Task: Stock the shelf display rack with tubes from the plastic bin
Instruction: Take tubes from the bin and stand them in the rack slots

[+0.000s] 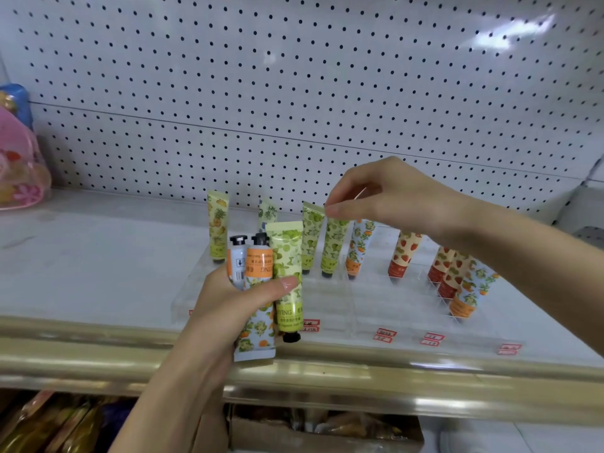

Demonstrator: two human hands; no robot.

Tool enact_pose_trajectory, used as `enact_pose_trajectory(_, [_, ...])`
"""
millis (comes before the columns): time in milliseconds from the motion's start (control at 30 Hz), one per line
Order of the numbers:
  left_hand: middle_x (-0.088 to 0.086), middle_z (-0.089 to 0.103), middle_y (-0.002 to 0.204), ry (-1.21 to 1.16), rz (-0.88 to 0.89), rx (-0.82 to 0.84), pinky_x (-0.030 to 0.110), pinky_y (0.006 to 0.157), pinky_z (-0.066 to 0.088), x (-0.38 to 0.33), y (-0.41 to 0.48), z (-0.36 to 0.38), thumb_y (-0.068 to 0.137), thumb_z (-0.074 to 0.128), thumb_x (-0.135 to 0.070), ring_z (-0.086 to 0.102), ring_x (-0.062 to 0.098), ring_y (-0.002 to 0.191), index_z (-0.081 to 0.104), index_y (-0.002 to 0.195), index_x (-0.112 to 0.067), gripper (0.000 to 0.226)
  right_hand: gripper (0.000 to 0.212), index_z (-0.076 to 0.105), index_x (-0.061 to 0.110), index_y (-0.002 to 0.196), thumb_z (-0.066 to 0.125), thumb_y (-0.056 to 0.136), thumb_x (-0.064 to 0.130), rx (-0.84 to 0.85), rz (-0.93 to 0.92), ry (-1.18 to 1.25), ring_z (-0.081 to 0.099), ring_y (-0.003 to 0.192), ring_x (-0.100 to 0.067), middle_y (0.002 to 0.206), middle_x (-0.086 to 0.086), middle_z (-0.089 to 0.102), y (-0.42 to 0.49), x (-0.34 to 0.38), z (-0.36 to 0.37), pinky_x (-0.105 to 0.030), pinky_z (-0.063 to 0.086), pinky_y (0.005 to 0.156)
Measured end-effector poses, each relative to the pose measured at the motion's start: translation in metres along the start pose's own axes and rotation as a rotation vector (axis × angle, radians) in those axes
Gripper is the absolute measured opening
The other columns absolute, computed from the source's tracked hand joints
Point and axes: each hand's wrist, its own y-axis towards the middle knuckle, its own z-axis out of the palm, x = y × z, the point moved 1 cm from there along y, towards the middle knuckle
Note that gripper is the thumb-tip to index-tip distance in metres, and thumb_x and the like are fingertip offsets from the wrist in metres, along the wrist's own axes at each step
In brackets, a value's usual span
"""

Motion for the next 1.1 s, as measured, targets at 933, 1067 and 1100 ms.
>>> enact_pose_trajectory(933, [0.011,0.076,0.091,0.075,-0.112,0.040,0.037,0.074,0.057,-0.009,-0.014,-0.002,0.054,0.079,-0.019,0.074,0.021,0.084,0.072,0.092,-0.012,0.039,0.017,0.070,0.014,0.063,0.079,0.072,0.025,0.038,0.141,0.035,0.042,0.058,-0.011,0.051,0.010,0.050,-0.013,0.000,-0.041,-0.020,0.038,0.057])
enact_pose_trajectory(1067, [0.018,0.072,0.078,0.030,-0.225,0.052,0.027,0.058,0.057,-0.020,-0.018,0.003,0.079,0.062,0.001,0.072,0.018,0.061,0.068,0.074,-0.003,0.008,0.017,0.071,0.009,0.069,0.077,0.076,0.023,-0.094,0.136,-0.021,0.041,0.044,-0.002,0.042,0.013,0.047,-0.004,-0.011,-0.026,-0.011,0.033,0.044])
enact_pose_trajectory(1100, [0.018,0.065,0.066,-0.033,-0.262,0.154,0.021,0.047,0.052,-0.016,-0.021,0.000,0.090,0.047,0.008,0.065,0.014,0.045,0.063,0.066,0.002,0.030,0.017,0.071,0.009,0.068,0.076,0.078,0.021,-0.110,0.127,-0.042,0.041,0.039,0.001,0.038,0.014,0.046,-0.002,-0.014,-0.020,-0.008,0.030,0.039])
